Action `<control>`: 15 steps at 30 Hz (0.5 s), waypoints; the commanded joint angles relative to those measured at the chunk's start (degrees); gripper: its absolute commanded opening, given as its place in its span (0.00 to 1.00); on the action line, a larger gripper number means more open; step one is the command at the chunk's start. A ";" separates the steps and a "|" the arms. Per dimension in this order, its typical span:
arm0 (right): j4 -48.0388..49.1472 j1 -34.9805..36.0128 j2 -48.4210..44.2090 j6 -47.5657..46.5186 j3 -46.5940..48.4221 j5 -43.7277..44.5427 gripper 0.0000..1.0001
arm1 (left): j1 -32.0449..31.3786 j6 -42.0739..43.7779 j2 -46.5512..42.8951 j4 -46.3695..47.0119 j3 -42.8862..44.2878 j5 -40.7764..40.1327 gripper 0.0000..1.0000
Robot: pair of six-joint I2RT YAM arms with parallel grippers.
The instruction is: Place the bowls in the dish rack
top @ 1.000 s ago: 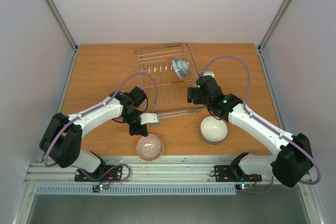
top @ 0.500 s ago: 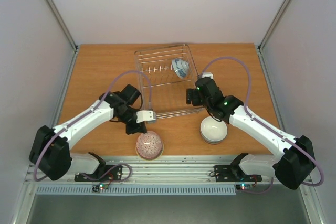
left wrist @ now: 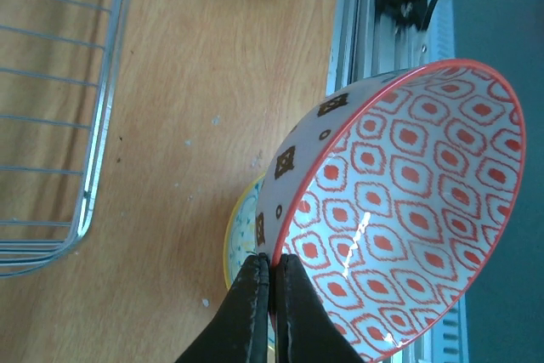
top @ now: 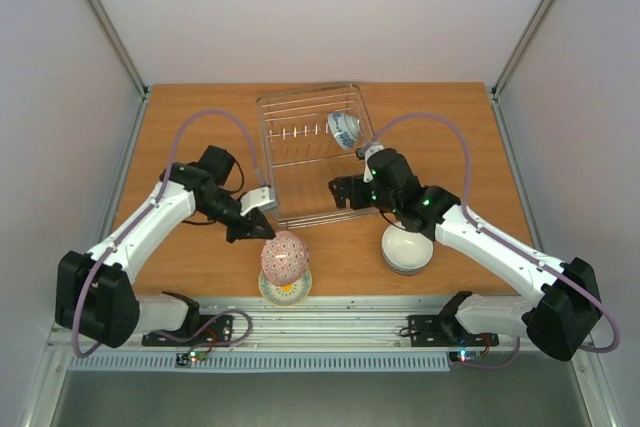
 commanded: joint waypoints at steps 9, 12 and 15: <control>33.50 0.78 -2.45 20.70 -10.73 -38.55 0.99 | 8.31 -6.81 -4.68 13.20 -1.79 9.65 0.01; 37.57 1.64 -1.87 23.53 -12.31 -40.01 0.99 | 8.67 -8.95 -5.33 14.45 -2.13 9.47 0.00; 39.00 2.81 -1.21 24.50 -13.05 -40.11 0.99 | 9.50 -9.64 -4.78 15.28 -2.11 9.79 0.00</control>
